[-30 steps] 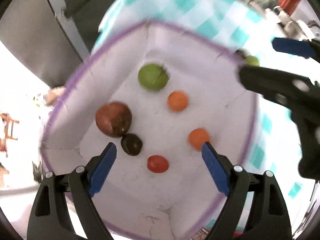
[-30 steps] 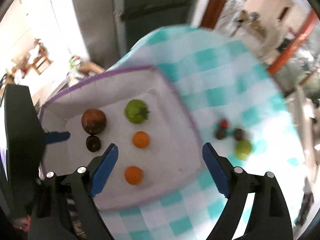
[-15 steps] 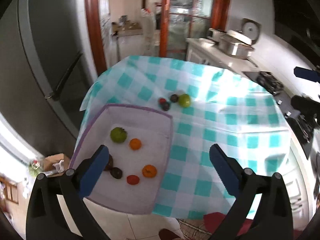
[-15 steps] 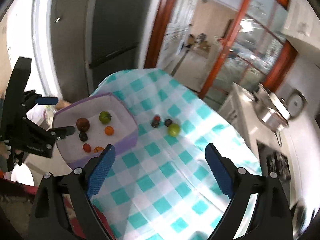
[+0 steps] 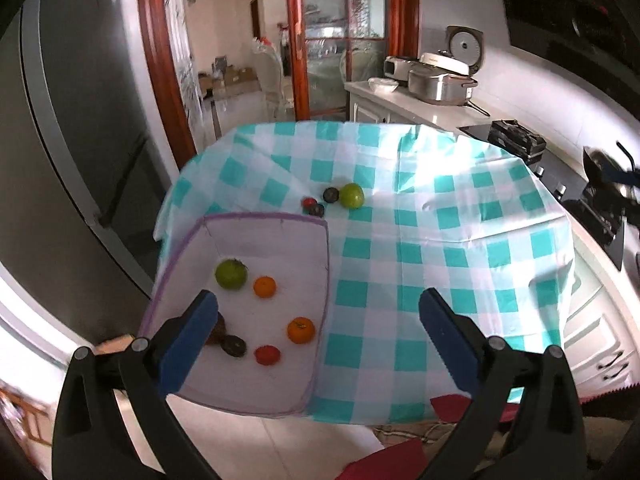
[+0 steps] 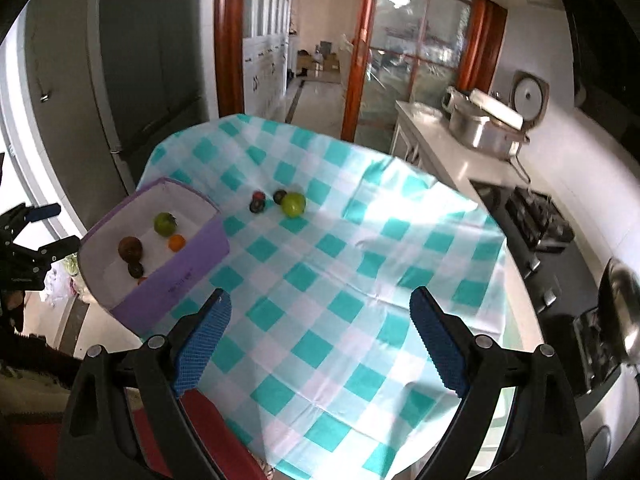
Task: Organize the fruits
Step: 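Move both grippers back to the remaining fruit pile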
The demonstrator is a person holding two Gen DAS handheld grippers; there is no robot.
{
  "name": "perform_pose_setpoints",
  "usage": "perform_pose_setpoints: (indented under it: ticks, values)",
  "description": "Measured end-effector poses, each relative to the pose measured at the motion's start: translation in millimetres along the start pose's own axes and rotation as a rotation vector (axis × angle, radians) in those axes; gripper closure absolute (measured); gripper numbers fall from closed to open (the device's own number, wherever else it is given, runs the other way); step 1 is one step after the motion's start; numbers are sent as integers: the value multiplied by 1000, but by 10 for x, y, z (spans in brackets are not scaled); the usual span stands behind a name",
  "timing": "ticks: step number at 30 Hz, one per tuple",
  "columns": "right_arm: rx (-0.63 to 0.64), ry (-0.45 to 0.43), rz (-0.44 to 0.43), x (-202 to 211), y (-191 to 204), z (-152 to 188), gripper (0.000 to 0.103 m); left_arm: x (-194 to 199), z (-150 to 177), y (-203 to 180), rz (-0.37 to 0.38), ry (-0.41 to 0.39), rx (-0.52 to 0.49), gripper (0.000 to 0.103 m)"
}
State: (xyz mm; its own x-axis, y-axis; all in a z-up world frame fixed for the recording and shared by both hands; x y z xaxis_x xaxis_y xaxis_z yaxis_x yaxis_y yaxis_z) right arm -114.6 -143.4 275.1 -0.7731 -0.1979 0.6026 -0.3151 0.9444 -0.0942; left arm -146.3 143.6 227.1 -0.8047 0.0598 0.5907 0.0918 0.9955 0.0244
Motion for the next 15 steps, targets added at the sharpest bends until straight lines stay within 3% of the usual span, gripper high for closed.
perform_pose_setpoints:
  ticks: [6,15]
  values:
    - [-4,47,-18,-574,-85,56,15,-499,5,-24,-12,51,22,2]
    - [6,184,-114,-2269,-78,54,15,-1690,-357,-269,-18,114,106,2]
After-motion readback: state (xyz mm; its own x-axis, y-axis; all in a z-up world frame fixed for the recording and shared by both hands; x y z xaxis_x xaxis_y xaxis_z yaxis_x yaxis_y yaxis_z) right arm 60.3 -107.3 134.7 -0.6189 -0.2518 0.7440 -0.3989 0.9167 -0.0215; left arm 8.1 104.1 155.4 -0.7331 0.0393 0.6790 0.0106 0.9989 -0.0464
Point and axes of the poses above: each gripper's, at about its wrist camera, not at the fingertips, and x roughly against the way its jaws point, y to its left, z to its underside, the point moved 8 cm from there along -x, roughly the way its jaws point, and after that the axes turned 9 degrees about -y, right-handed, at the moved point
